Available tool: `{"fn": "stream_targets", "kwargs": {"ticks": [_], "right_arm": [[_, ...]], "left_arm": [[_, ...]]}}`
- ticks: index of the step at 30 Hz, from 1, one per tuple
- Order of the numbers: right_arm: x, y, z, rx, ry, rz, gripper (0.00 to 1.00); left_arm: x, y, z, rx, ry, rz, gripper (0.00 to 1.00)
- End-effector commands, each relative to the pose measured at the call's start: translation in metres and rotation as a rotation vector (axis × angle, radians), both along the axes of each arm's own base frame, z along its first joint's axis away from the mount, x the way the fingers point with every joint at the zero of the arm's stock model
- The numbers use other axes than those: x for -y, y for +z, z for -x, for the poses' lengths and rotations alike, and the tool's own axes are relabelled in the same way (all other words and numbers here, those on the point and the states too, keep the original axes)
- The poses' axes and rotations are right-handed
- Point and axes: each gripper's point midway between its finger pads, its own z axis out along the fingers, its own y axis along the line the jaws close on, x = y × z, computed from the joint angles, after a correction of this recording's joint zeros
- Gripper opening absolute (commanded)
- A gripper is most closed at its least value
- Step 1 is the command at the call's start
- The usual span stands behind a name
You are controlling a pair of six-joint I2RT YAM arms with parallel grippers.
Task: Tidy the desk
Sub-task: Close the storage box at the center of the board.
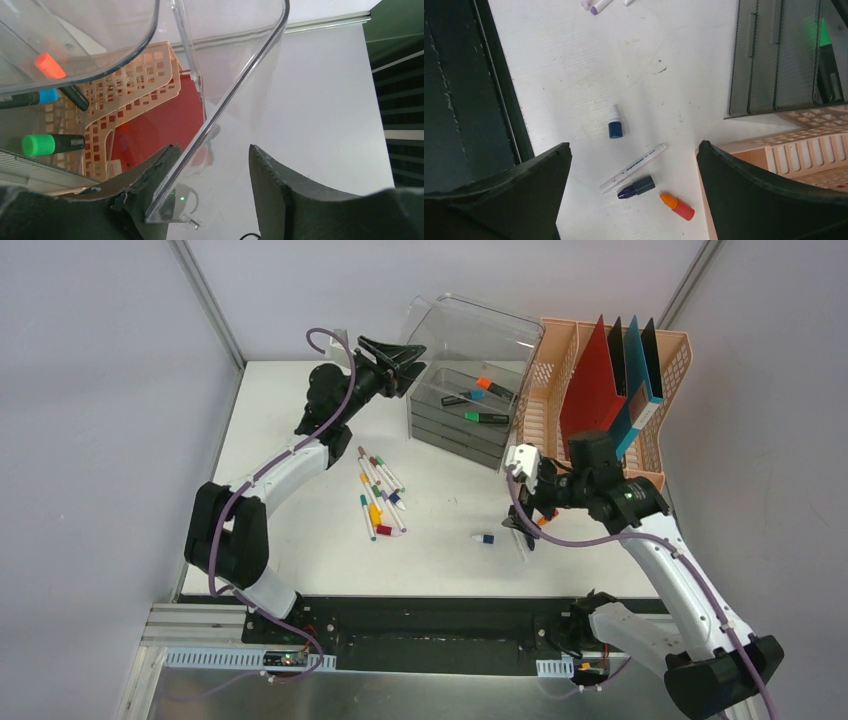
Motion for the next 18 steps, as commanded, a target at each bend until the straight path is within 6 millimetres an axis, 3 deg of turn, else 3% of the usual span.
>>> {"fn": "stream_targets", "kwargs": {"ticks": [1, 10, 18], "right_arm": [[-0.004, 0.025, 0.011, -0.044, -0.006, -0.192, 0.99], [0.013, 0.015, 0.000, -0.083, -0.109, -0.190, 0.99], [0.020, 0.008, -0.008, -0.077, -0.147, -0.153, 0.99]], "left_arm": [[0.006, 0.002, 0.012, 0.090, -0.044, -0.018, 0.55], [0.011, -0.036, 0.017, 0.068, -0.085, -0.039, 0.55], [0.012, -0.090, 0.020, 0.027, -0.112, -0.107, 0.59]]}}
